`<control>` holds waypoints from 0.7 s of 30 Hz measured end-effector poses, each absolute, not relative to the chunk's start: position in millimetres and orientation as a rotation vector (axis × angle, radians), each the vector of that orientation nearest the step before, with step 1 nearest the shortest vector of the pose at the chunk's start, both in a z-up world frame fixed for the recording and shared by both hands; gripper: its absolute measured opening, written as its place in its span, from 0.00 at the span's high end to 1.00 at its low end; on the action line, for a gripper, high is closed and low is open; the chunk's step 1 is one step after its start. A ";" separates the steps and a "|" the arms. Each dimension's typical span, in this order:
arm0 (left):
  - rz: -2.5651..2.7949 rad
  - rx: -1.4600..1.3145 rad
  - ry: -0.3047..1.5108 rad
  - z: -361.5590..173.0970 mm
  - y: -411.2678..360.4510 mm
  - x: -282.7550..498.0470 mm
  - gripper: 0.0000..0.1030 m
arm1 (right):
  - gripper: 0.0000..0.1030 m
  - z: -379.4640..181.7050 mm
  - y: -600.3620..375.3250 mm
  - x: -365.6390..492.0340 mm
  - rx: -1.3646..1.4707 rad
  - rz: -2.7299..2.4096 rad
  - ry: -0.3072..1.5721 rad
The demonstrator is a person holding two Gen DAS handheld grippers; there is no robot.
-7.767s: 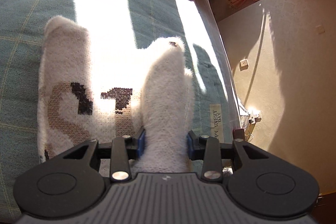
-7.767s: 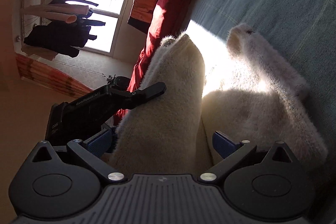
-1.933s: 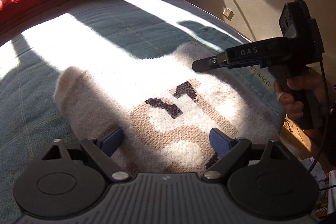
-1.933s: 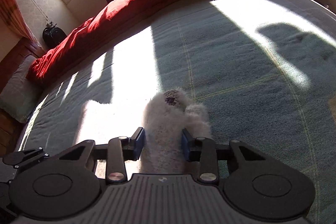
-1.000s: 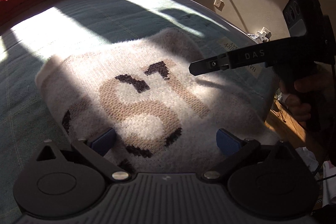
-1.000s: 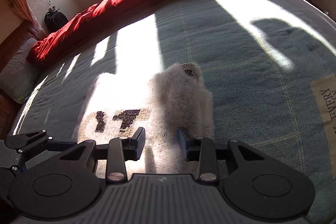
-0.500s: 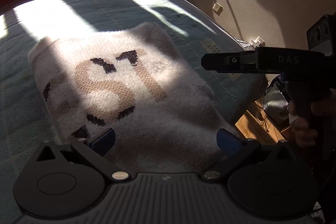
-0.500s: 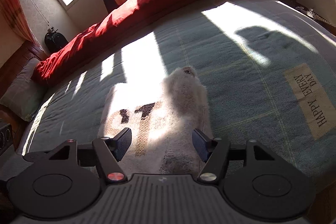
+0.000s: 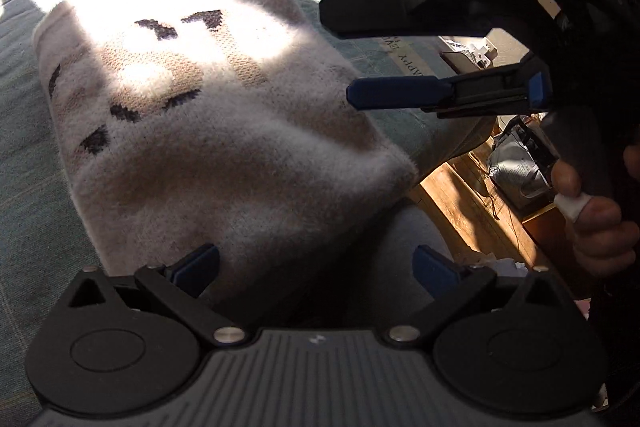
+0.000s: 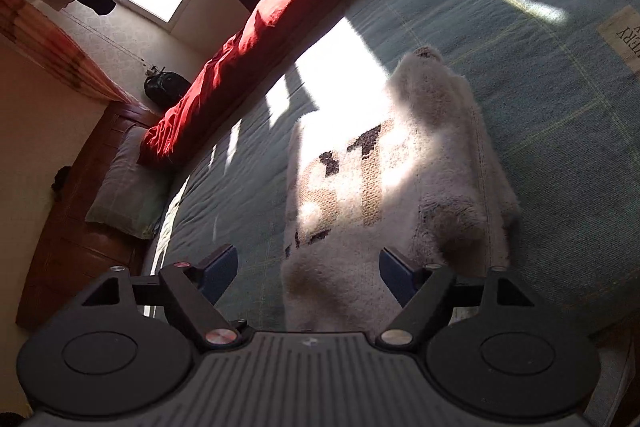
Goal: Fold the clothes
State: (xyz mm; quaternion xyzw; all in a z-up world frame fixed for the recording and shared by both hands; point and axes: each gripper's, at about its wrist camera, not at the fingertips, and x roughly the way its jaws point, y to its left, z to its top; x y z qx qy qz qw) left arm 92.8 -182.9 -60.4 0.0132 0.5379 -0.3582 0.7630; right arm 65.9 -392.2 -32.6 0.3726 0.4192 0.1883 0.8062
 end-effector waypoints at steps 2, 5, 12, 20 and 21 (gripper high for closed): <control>-0.777 0.022 1.167 -58.3 -178.1 90.5 0.01 | 0.17 -41.2 -382.2 68.4 0.821 0.434 0.943; -0.749 0.040 1.143 -51.0 -170.0 87.0 0.01 | 0.17 -58.5 -376.2 71.3 0.819 0.382 1.016; -0.692 0.067 1.055 -31.3 -143.0 90.9 0.01 | 0.17 -51.9 -401.5 55.2 0.794 0.216 0.970; -0.641 -0.039 0.938 -13.5 -123.8 114.5 0.01 | 0.14 -30.3 -421.5 56.0 0.704 0.122 0.936; -0.644 -0.058 0.925 -14.1 -121.5 116.5 0.01 | 0.14 -31.2 -422.6 57.2 0.698 0.115 0.939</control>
